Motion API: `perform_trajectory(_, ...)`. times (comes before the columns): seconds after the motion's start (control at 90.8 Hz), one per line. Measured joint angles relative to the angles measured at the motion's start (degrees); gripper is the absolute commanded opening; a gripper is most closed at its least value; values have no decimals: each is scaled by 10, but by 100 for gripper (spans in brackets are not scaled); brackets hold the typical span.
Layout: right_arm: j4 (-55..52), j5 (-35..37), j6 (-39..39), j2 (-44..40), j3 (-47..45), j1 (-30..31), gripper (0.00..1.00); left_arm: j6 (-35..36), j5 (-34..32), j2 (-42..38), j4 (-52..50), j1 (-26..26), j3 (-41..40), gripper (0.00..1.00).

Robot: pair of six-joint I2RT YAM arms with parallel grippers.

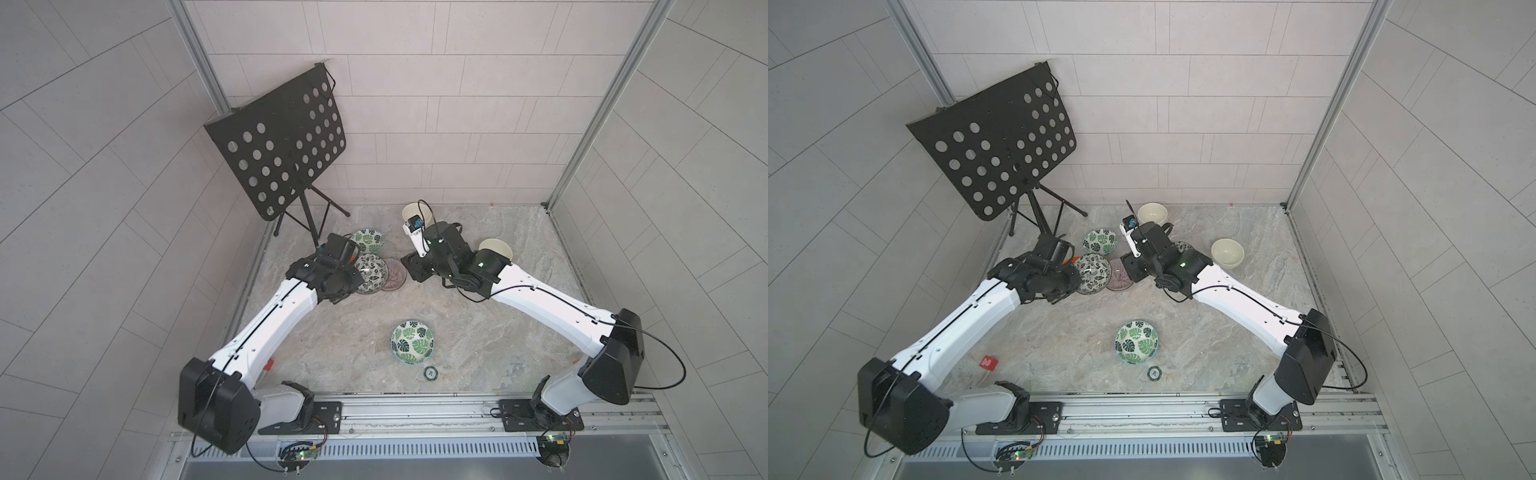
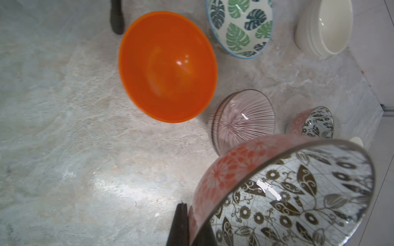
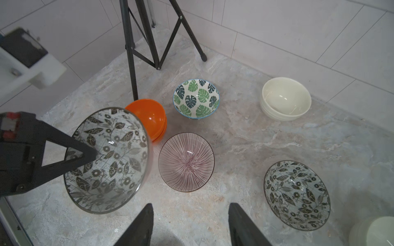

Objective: Stack the bowls
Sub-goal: Place the bowl on the bowl.

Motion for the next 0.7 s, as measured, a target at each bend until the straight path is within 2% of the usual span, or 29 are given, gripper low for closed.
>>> perform_trajectory(0.132, -12, 3, 16, 4, -1, -10, 58, 4, -12, 65, 5, -36, 65, 0)
perform_trajectory(0.308, -4, -1, 37, 5, -18, -38, 56, 6, -26, 126, 9, -67, 106, 0)
perform_trajectory(0.704, 8, -36, 64, 54, -22, -107, 45, 18, -32, 198, 13, -101, 170, 0)
